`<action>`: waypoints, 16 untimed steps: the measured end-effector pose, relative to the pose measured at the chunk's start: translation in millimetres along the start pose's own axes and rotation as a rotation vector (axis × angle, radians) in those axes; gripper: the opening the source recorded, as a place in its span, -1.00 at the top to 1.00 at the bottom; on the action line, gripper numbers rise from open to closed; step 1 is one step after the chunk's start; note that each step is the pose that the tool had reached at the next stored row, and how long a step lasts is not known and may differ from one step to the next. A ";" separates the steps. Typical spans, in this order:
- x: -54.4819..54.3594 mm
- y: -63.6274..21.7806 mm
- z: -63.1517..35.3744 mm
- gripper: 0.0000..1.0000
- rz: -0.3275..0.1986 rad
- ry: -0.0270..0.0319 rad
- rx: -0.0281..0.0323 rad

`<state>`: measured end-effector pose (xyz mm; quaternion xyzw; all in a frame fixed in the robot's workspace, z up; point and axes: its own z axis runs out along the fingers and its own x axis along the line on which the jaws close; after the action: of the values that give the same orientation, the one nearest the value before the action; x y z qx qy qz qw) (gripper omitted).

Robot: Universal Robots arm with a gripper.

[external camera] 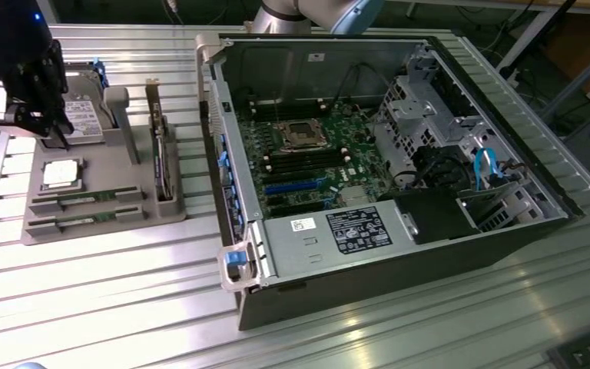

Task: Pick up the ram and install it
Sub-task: 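Pick up the ram and move it above insertion slot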

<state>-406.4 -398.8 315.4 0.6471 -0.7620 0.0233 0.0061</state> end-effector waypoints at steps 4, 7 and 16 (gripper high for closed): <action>0.0 0.2 0.1 0.40 -0.078 0.0008 0.0036; 0.0 0.2 0.1 0.40 -0.089 0.0005 0.0040; 12.1 -1.6 9.9 0.40 -0.090 0.0006 0.0041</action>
<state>-406.6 -411.4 306.0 0.6809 -0.7319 0.0247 0.0060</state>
